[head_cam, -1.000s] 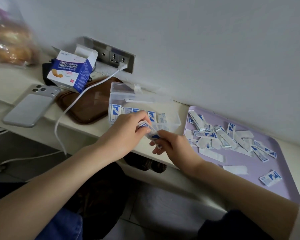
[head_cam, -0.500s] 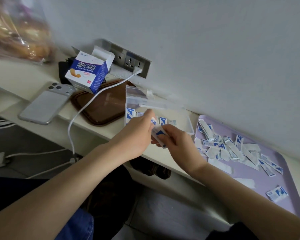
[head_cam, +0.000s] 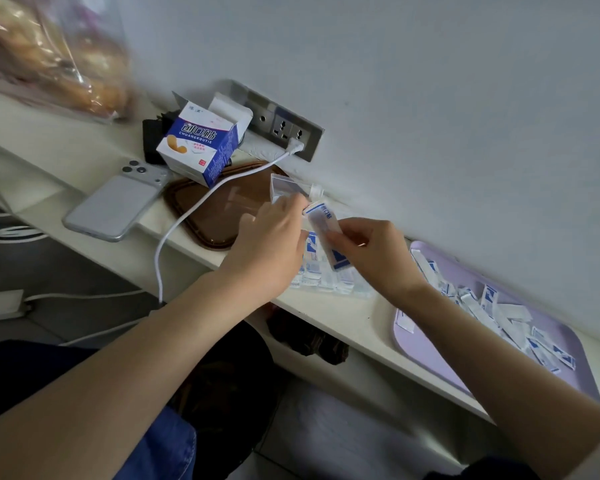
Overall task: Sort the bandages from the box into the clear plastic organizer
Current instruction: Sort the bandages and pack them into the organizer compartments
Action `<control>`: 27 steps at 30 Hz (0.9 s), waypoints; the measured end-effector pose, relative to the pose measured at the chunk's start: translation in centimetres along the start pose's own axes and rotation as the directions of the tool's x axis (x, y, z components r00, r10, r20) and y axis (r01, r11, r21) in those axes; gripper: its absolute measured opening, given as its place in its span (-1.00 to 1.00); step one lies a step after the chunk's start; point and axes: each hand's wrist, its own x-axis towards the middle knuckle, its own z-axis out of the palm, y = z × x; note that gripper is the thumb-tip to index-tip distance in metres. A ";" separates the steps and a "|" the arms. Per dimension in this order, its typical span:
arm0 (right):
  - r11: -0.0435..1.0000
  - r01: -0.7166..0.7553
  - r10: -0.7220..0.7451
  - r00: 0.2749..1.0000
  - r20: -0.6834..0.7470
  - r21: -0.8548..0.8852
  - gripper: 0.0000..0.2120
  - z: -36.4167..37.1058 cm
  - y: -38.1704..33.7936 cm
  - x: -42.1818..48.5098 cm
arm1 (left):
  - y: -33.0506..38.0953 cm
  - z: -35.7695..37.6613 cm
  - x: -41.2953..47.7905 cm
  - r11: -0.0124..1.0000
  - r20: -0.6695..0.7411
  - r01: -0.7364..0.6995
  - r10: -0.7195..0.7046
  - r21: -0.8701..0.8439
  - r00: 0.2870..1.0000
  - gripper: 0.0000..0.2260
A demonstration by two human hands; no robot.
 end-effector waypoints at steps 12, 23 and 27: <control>0.889 -0.379 0.413 0.906 0.091 -0.256 -0.81 1.4 4.3 6.1 | -1.9 0.6 -0.9 0.936 0.139 -0.007 -0.045 0.351 0.989 -0.82; 0.810 -0.424 0.522 0.836 0.167 -0.405 -0.73 3.2 4.8 6.7 | -1.8 0.8 -0.9 0.927 0.133 -0.042 -0.009 0.372 0.991 -0.77; 0.790 -0.388 0.516 0.840 0.171 -0.475 -0.75 3.4 4.6 6.8 | -1.7 0.8 -0.9 0.933 0.136 -0.039 -0.011 0.359 0.991 -0.77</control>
